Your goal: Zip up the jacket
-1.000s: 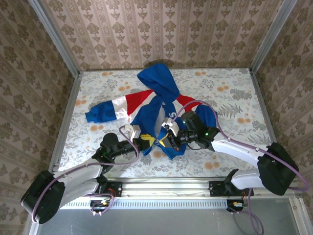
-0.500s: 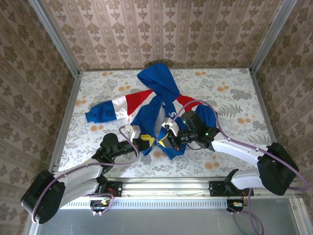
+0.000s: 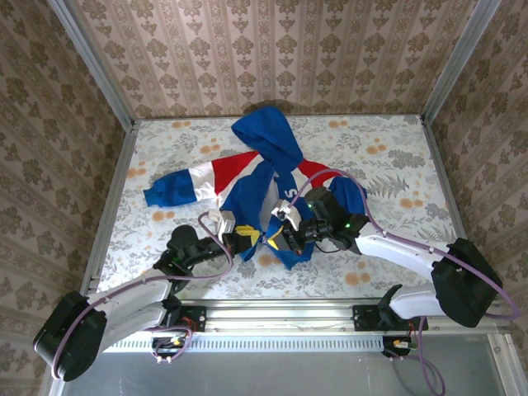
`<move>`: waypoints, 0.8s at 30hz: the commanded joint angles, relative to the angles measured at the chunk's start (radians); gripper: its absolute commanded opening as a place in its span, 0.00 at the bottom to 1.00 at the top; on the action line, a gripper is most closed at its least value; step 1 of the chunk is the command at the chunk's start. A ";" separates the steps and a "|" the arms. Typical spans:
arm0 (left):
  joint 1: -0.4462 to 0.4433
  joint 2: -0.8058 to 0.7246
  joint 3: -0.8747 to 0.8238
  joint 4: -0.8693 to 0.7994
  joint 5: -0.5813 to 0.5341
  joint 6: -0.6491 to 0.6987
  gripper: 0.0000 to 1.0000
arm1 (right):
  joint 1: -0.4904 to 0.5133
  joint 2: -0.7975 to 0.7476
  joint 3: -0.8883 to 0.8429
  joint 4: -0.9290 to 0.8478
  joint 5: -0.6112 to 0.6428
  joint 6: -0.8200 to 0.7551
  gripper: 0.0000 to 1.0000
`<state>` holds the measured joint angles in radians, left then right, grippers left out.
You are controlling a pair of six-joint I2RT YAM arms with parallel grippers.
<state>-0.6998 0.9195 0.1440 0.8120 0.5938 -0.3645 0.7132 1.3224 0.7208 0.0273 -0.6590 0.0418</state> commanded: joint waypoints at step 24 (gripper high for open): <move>-0.009 0.001 -0.035 0.036 0.014 0.025 0.00 | -0.001 0.001 0.057 0.013 -0.036 0.020 0.00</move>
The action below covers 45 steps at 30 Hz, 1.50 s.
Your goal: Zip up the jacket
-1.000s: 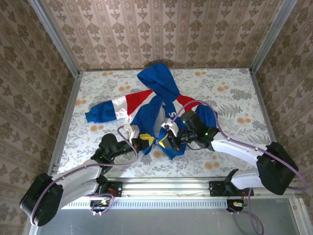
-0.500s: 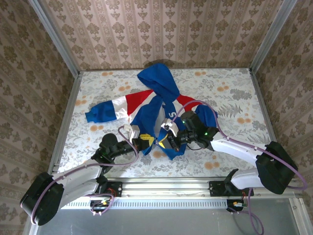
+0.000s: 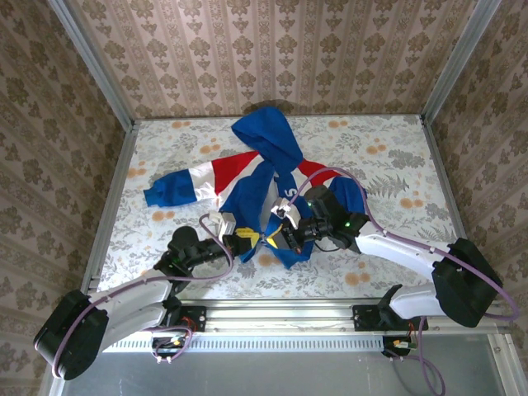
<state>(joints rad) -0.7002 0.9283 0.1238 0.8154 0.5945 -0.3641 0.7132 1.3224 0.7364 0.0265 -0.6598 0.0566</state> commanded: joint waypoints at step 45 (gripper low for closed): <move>-0.046 -0.139 0.022 -0.350 -0.005 0.127 0.00 | -0.024 0.049 0.106 -0.093 -0.186 0.015 0.00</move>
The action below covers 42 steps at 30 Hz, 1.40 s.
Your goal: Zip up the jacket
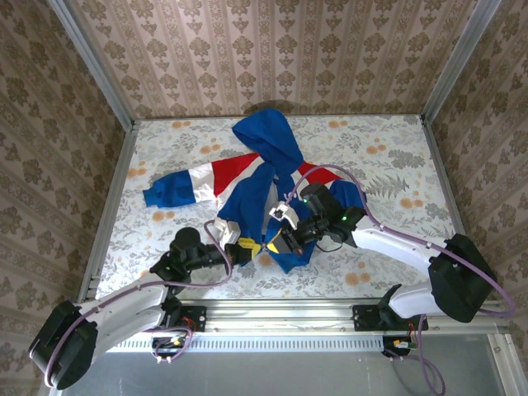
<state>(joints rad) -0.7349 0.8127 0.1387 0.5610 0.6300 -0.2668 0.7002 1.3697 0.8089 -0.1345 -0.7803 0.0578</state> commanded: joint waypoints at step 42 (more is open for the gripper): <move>-0.075 -0.331 0.075 -0.393 -0.317 0.000 0.56 | -0.015 0.080 0.039 0.060 -0.176 0.060 0.00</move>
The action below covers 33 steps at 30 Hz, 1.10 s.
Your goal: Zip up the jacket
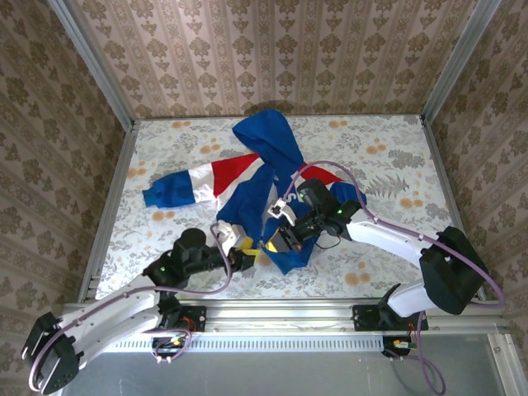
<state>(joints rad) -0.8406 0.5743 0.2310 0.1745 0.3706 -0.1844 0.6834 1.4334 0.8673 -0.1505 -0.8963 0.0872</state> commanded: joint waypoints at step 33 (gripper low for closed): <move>0.162 0.106 -0.167 0.478 0.216 -0.822 0.41 | 0.011 0.038 -0.042 0.189 -0.064 0.086 0.00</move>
<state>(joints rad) -0.6666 0.6651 0.0776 0.5503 0.5682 -0.9840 0.6865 1.4769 0.8326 0.0044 -0.9436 0.1642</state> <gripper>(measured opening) 0.413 0.059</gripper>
